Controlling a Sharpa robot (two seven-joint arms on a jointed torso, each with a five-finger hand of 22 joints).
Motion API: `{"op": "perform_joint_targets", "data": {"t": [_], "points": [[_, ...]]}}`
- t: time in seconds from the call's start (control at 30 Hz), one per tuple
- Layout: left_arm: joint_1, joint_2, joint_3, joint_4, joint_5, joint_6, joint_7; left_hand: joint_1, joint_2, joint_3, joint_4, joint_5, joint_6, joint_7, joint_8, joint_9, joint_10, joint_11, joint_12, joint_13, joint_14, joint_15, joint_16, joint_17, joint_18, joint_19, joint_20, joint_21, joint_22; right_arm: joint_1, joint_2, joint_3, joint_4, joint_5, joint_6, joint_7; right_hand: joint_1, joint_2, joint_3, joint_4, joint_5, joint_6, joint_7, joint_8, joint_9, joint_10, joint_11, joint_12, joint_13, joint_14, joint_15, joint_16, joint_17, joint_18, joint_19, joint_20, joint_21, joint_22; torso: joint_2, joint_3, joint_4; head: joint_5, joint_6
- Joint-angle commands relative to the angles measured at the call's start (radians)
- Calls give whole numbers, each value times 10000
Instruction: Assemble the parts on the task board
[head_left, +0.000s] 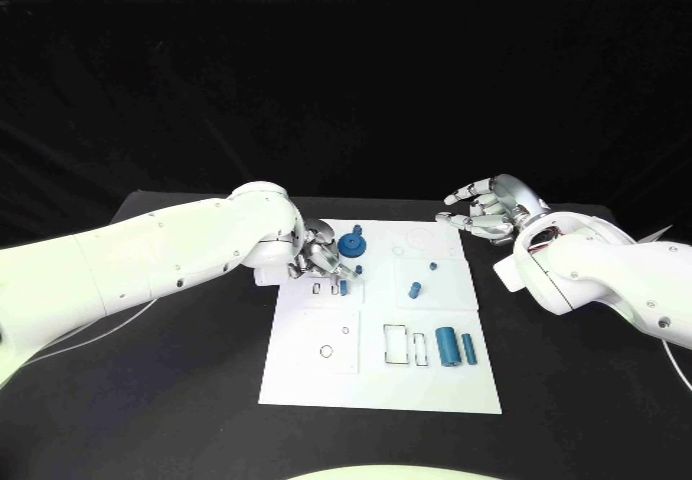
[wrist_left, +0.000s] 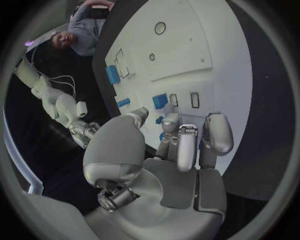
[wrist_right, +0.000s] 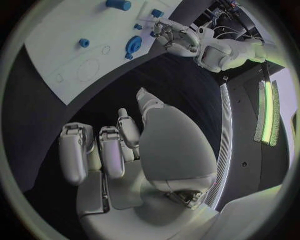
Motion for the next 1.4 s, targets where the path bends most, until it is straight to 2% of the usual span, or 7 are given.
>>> {"op": "perform_joint_targets", "data": {"t": [0.03, 0.67, 0.93, 1.4], "points": [[4, 37, -1, 20, 64, 185, 4, 159, 25, 40, -31, 39, -59, -29, 29, 26, -32, 7, 17, 19, 736, -69, 35, 1997, -144, 30, -20, 49, 21, 0, 22, 3, -15, -149, 22, 23, 46, 46, 40, 0, 32, 63, -7, 63, 10, -75, -18, -54, 1, 861, -82, -52, 1962, 178, 498, -68, -2, 1681, 0, 7, 8, 2, -21], [0, 58, -11, 4, 233, 359, -4, 391, 103, 132, -44, 33, -46, -38, 30, 123, 20, -1, 65, 95, 765, -72, 64, 2059, -156, 57, -20, 90, 95, -2, 80, 2, -62, -149, 76, 2, 48, 53, 48, 2, 31, 60, -8, 71, 10, -73, -19, -53, 1, 863, -84, -47, 1971, 162, 526, -71, 58, 1728, 0, 6, 4, 18, -56], [-43, 107, -50, -138, 250, 423, -7, 438, 113, 149, -46, 33, -41, -42, 29, 142, 16, -3, 61, 87, 768, -74, 67, 2066, -157, 58, -21, 95, 102, -2, 78, 2, -65, -147, 78, 4, 39, 60, 57, 14, 27, 56, -9, 86, 12, -69, -21, -52, -1, 857, -87, -61, 1948, 160, 531, -75, 65, 1734, 17, 8, -14, 0, -62], [-66, 107, -98, -151, 397, 397, -2, 461, 121, 158, -42, 32, -37, -43, 28, 155, 34, -4, 77, 112, 771, -74, 69, 2071, -157, 58, -21, 99, 107, -4, 81, 2, -82, -140, 94, 7, 27, 60, 60, 25, 23, 52, -11, 99, 13, -67, -23, -53, -5, 853, -89, -69, 1934, 162, 529, -78, 56, 1728, 8, 15, 4, -36, -111]]}}
